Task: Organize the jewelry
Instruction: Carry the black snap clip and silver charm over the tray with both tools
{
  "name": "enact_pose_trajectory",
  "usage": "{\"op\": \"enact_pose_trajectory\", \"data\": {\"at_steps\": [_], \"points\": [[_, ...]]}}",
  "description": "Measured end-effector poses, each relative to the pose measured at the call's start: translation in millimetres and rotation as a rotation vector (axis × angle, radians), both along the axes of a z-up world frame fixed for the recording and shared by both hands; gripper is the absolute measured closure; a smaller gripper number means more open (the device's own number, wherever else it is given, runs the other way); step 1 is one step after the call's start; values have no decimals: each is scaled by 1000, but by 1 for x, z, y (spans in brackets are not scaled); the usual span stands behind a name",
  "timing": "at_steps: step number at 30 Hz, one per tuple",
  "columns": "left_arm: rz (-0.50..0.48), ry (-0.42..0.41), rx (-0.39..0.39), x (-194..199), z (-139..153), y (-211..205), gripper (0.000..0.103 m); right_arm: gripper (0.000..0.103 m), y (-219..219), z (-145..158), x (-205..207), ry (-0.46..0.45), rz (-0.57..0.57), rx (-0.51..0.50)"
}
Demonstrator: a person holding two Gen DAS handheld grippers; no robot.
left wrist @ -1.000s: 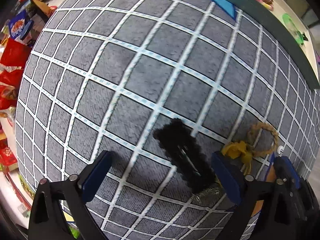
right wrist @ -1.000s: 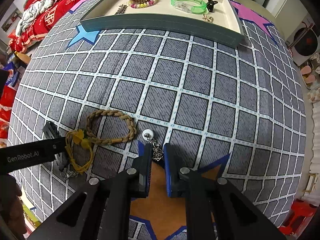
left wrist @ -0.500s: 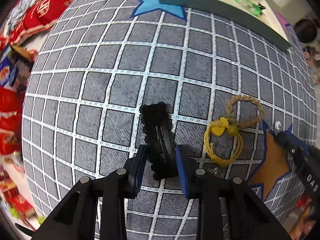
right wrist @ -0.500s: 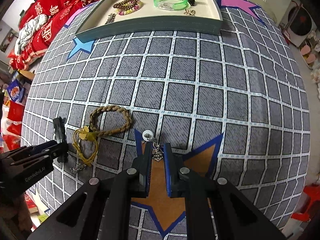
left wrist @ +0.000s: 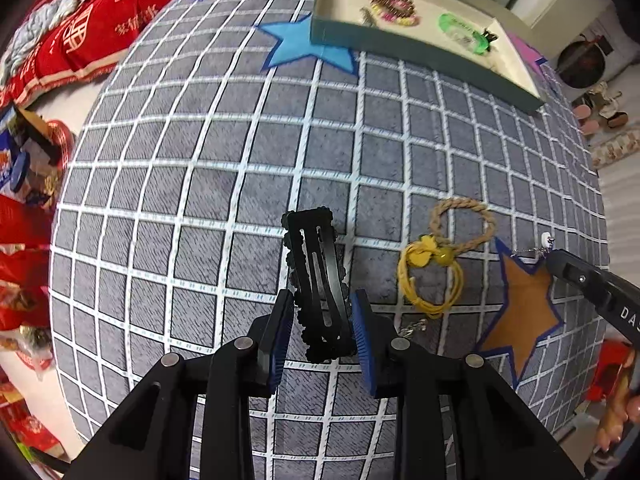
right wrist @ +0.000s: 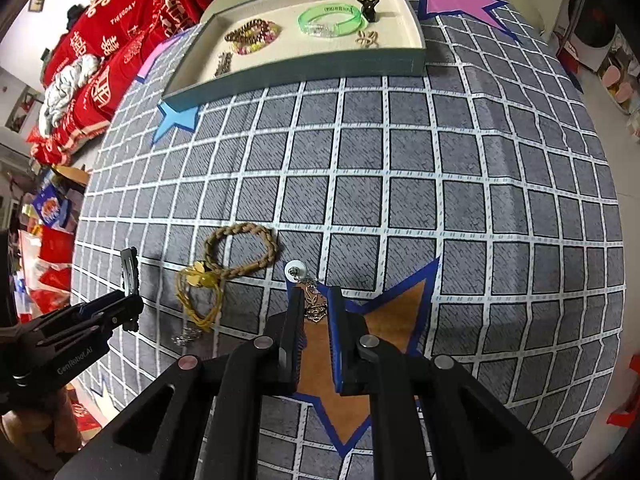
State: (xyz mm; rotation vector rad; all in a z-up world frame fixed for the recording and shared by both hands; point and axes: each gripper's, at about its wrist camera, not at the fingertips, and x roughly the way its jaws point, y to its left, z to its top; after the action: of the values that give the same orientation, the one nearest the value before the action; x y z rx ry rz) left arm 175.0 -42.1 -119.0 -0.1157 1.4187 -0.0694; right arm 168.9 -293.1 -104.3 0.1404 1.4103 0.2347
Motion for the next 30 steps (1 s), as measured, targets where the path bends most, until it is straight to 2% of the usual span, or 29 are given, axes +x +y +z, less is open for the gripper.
{"op": "enact_pose_trajectory", "data": {"at_steps": [8,16,24,30], "points": [[-45,-74,-24,21,40,-5,65,91,-18,28,10,-20,-23,38],[-77,-157,-34,59,59,-7,65,91,-29,57,45,-62,-39,66],[-103,-212,-28,120,68,-10,65,91,-20,72,117,-115,-45,73],[-103,-217,-24,169,60,-16,65,91,-10,62,171,-124,-33,74]]}}
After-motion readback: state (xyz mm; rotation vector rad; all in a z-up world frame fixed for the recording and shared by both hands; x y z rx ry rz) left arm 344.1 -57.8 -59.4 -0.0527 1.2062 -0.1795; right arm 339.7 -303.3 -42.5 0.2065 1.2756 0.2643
